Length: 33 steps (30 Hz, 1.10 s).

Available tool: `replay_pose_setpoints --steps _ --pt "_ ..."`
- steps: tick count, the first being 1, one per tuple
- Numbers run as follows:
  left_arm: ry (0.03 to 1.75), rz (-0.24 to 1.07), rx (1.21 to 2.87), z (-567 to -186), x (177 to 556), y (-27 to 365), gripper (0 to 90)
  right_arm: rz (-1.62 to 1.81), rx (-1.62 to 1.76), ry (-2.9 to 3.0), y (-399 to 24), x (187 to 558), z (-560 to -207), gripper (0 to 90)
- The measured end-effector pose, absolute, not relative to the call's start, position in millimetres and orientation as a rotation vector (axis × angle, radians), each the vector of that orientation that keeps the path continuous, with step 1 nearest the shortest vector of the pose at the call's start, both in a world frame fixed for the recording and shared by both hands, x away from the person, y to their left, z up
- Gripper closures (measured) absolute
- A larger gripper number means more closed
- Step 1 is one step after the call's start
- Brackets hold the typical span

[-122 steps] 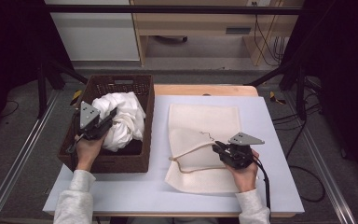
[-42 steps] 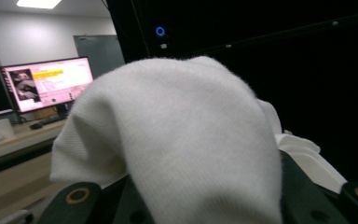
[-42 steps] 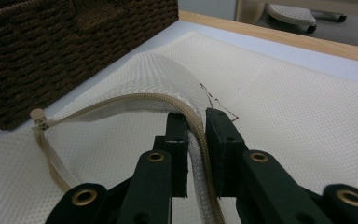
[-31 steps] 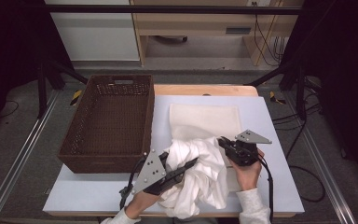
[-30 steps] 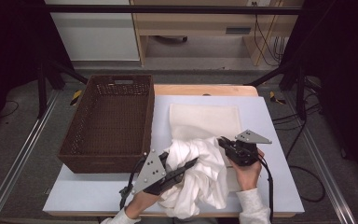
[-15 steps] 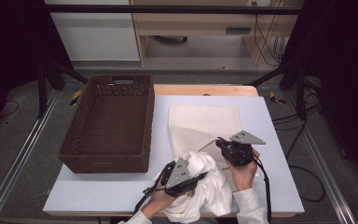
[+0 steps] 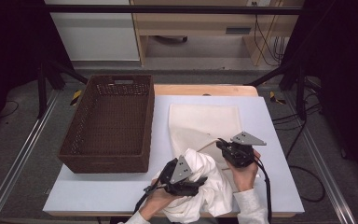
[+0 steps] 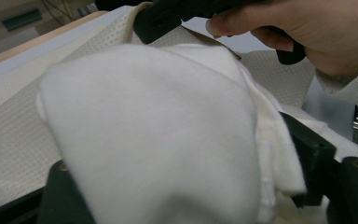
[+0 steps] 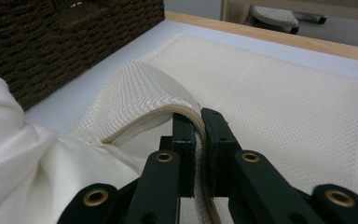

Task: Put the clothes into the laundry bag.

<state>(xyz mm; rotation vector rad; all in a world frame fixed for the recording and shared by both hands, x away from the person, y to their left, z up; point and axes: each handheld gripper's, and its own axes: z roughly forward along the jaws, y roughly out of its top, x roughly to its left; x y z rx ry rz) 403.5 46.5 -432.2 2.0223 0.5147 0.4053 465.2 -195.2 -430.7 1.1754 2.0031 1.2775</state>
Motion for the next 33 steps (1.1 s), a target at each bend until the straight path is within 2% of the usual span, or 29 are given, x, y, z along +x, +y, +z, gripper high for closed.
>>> replay_pose_setpoints --steps 3,6,9,10,12,14,15,16,17,20,21,23,24,26,30,33 --pt "0.564 0.406 2.025 -421 401 59 20.7 1.279 1.173 2.007 -195 464 -430 84.1" --pt "0.577 0.414 2.037 -419 399 68 18.8 1.275 1.161 2.011 -195 463 -429 83.7" --pt "0.643 0.427 2.073 -429 398 79 15.4 1.275 1.159 2.012 -194 463 -428 83.4" --pt "0.643 0.427 2.073 -429 398 79 12.9 1.275 1.159 2.012 -194 463 -428 83.4" --pt "0.750 0.426 2.111 -444 404 77 5.6 1.275 1.153 2.015 -192 462 -428 83.4" --pt "0.766 0.415 2.111 -450 407 75 7.7 1.277 1.153 2.015 -191 462 -429 84.0" --pt "0.775 0.419 2.111 -455 410 74 11.9 1.272 1.148 2.020 -191 462 -429 84.3" --pt "0.780 0.424 2.106 -459 411 72 11.9 1.272 1.148 2.020 -191 462 -429 84.3" --pt "0.797 0.410 2.074 -462 413 72 23.4 1.268 1.149 2.022 -189 462 -430 84.7" --pt "0.801 0.411 2.048 -460 412 75 40.2 1.263 1.152 2.022 -189 462 -431 85.0" --pt "0.797 0.416 2.034 -459 410 77 47.1 1.263 1.151 2.023 -189 462 -431 85.0" --pt "0.784 0.426 2.009 -456 409 81 66.3 1.266 1.157 2.019 -188 462 -431 85.0" --pt "0.784 0.426 2.009 -456 409 81 71.3 1.264 1.159 2.018 -188 462 -431 85.1" --pt "0.745 0.433 1.992 -448 404 81 76.4 1.265 1.160 2.016 -188 462 -431 85.1" --pt "0.680 0.436 1.969 -434 398 72 78.2 1.270 1.164 2.010 -188 462 -432 85.1" --pt "0.567 0.468 1.976 -416 393 44 78.2 1.283 1.163 1.997 -189 461 -431 85.1"
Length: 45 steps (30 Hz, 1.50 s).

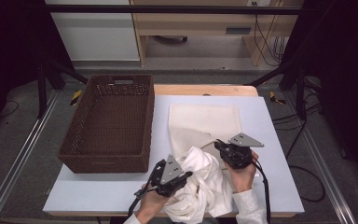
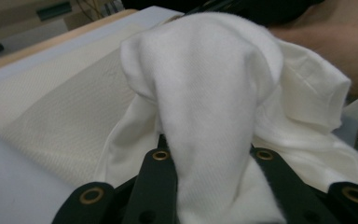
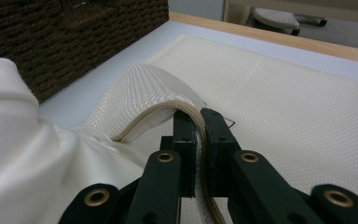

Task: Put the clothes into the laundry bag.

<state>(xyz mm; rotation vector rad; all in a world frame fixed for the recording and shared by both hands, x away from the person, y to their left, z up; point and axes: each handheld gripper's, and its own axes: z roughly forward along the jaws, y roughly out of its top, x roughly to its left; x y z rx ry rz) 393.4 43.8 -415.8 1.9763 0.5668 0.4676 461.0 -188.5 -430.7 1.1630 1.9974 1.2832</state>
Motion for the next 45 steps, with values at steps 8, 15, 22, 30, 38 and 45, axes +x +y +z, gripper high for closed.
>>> replay_pose_setpoints --steps 8,15,22,30,38,45 --pt "0.478 0.490 2.031 -431 413 -9 77.2 1.324 1.187 1.950 -199 460 -427 85.5" --pt "0.461 0.474 2.137 -453 431 -25 70.2 1.362 1.152 1.933 -199 455 -421 85.5" --pt "0.522 0.498 2.101 -431 415 -6 23.8 1.345 1.158 1.941 -200 456 -424 85.4" --pt "0.646 0.344 2.089 -427 411 55 22.0 1.335 1.157 1.943 -199 455 -424 85.3" --pt "0.765 0.136 2.037 -462 424 56 34.1 1.322 1.151 1.953 -195 455 -426 85.4" --pt "0.763 0.163 2.068 -456 419 51 58.4 1.322 1.151 1.956 -194 455 -427 85.4"
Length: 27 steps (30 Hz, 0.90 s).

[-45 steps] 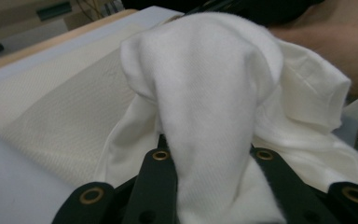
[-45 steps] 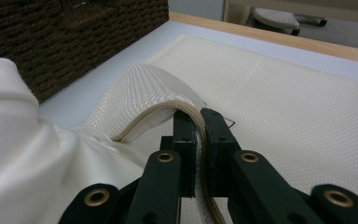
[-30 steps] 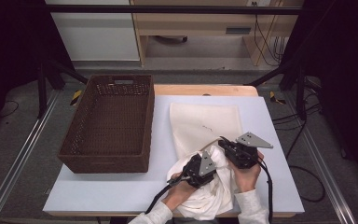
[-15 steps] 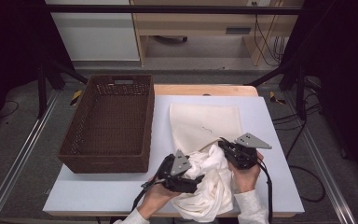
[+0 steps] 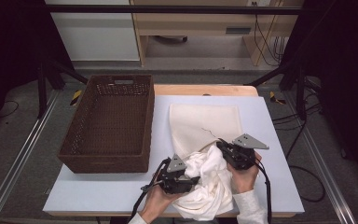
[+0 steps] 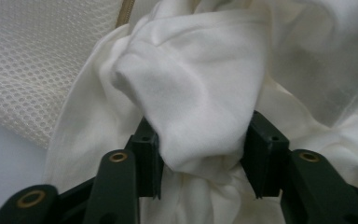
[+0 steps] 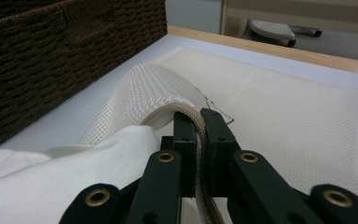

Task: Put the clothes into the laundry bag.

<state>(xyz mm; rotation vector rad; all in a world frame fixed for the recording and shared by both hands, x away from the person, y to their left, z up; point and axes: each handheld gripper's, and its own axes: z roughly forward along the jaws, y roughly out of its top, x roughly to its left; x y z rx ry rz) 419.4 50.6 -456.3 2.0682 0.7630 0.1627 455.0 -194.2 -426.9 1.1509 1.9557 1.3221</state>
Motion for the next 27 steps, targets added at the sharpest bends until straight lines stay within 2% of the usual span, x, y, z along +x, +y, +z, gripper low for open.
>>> replay_pose_setpoints --steps 3,6,12,17,21,25,27 --pt "0.721 0.199 2.069 -450 415 49 73.1 1.321 1.151 1.958 -194 455 -427 85.5" --pt "0.645 0.269 2.059 -436 407 41 76.5 1.319 1.151 1.958 -194 456 -428 85.6" --pt "0.596 0.311 2.058 -422 412 18 77.1 1.324 1.165 1.941 -196 455 -427 85.7" --pt "0.580 0.368 2.148 -427 433 -10 76.5 1.324 1.165 1.929 -199 454 -426 85.5" --pt "0.619 0.394 2.226 -440 447 -15 76.1 1.340 1.150 1.942 -197 453 -424 85.5" --pt "0.640 0.312 2.165 -448 455 -1 75.0 1.334 1.119 1.952 -192 450 -422 85.5" --pt "0.617 0.332 2.153 -448 450 2 69.8 1.325 1.122 1.953 -193 451 -423 85.5"
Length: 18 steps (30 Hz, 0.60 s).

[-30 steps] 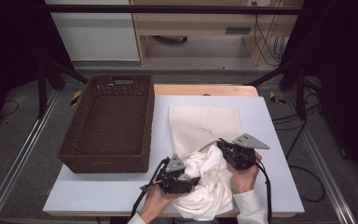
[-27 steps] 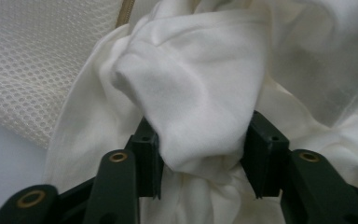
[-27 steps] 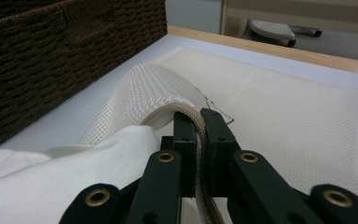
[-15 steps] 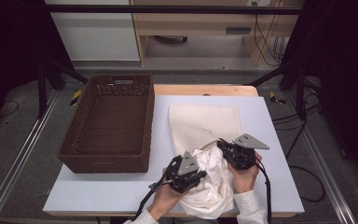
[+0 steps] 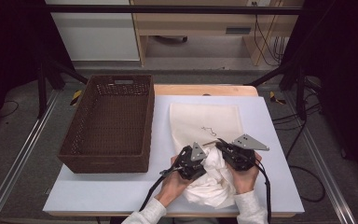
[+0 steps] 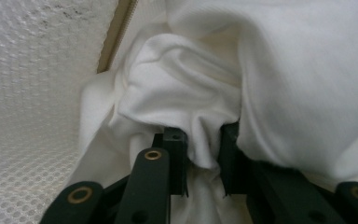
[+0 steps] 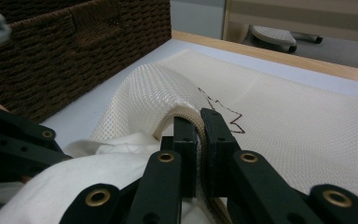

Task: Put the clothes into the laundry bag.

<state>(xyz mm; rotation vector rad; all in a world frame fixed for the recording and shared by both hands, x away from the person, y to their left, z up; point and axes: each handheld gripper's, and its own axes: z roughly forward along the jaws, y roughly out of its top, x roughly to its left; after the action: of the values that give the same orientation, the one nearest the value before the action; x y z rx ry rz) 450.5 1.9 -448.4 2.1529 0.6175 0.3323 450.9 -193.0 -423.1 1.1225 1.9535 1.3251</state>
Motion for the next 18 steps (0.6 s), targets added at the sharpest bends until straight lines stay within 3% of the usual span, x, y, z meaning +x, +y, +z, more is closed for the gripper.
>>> replay_pose_setpoints --steps 4,6,8,10,15,18 --pt "0.640 0.376 2.106 -442 440 15 36.7 1.322 1.137 1.943 -197 451 -425 85.5" --pt "0.639 0.357 2.087 -439 435 26 29.8 1.328 1.142 1.939 -198 451 -425 85.5" --pt "0.650 0.351 2.079 -438 429 36 28.9 1.326 1.145 1.937 -199 451 -425 85.5" --pt "0.660 0.330 2.080 -441 425 43 31.6 1.319 1.140 1.940 -198 451 -426 85.5" --pt "0.707 0.281 2.109 -465 427 39 65.9 1.318 1.139 1.942 -196 451 -428 85.6" --pt "0.723 0.266 2.066 -465 427 38 77.1 1.312 1.135 1.945 -194 451 -428 85.6"
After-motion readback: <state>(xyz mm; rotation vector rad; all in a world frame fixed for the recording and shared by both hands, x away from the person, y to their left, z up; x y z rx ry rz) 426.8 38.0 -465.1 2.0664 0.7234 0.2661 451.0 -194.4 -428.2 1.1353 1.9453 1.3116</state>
